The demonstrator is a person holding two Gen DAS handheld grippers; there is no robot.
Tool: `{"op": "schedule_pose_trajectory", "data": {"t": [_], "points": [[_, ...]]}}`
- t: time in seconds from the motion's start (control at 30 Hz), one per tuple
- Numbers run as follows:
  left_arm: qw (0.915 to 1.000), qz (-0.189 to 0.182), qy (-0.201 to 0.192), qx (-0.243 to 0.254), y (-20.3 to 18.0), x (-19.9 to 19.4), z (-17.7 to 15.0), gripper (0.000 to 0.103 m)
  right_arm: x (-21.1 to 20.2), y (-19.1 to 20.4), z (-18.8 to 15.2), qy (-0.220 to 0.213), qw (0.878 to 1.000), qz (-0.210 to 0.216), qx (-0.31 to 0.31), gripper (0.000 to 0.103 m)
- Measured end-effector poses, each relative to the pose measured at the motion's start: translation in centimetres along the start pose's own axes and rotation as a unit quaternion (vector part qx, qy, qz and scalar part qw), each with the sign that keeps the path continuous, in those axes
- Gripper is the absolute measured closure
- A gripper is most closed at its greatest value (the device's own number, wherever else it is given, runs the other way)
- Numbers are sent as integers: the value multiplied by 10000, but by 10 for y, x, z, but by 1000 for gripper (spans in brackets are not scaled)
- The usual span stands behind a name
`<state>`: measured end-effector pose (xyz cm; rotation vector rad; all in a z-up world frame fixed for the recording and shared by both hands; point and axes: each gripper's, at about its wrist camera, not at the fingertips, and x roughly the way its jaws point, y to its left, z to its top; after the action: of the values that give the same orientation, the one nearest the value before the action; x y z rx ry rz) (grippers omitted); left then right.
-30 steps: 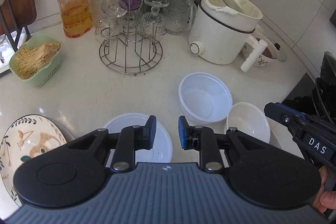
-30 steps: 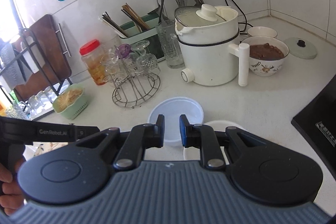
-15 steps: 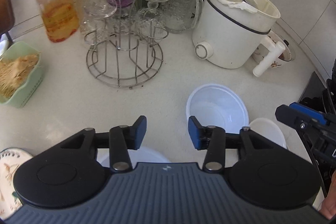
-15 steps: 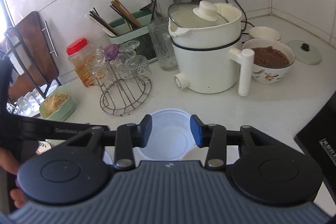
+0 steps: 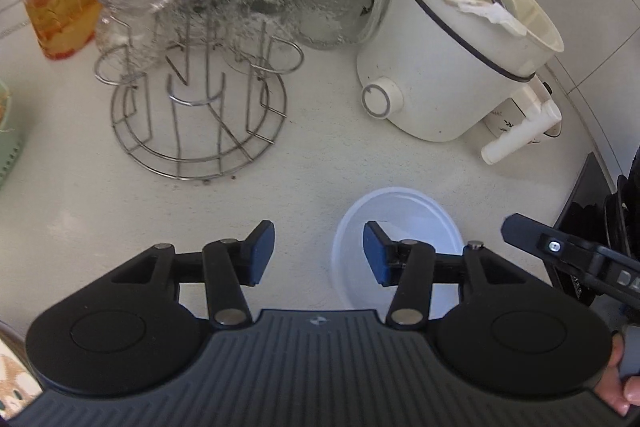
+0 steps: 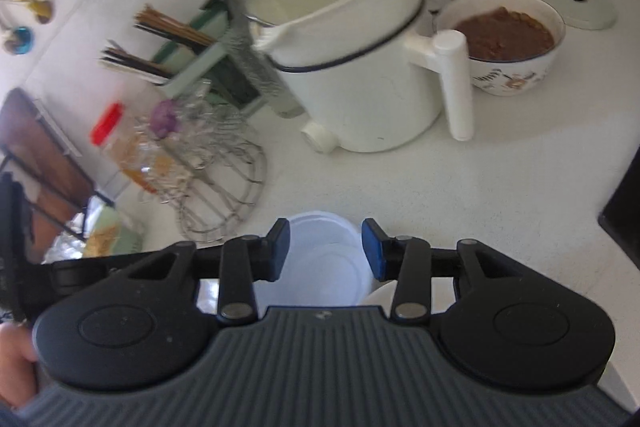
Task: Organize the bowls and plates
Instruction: 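Lower the held translucent bowl into the other translucent bowl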
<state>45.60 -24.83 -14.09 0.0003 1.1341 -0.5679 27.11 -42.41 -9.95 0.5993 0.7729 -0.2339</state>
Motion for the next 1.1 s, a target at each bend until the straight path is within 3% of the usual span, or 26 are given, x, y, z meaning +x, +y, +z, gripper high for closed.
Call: {"op": "schedule_pose_trajectory", "data": {"t": [0.3,0.53,0.63,0.8,0.97,1.1], "points": [[9992,-194,258,-233,-2,19,-3,49,38,-7,-1,544,9984,-146,102,61],[9992,-125,351,-143,-11,24,-6,74,55,-7,-5,687,9973,-220,95,74],[9993,-62,361,-77,-16,24,-6,80,59,-7,-6,678,9974,-225,102,77],[9995,-26,308,-88,-16,16,-2,80,55,-7,-7,637,9972,-203,342,78],[9997,-152,143,-143,-16,-4,9,80,39,0,0,471,9980,-114,404,78],[9985,-488,-78,-232,-10,-32,17,80,18,6,4,250,9983,103,519,77]]}}
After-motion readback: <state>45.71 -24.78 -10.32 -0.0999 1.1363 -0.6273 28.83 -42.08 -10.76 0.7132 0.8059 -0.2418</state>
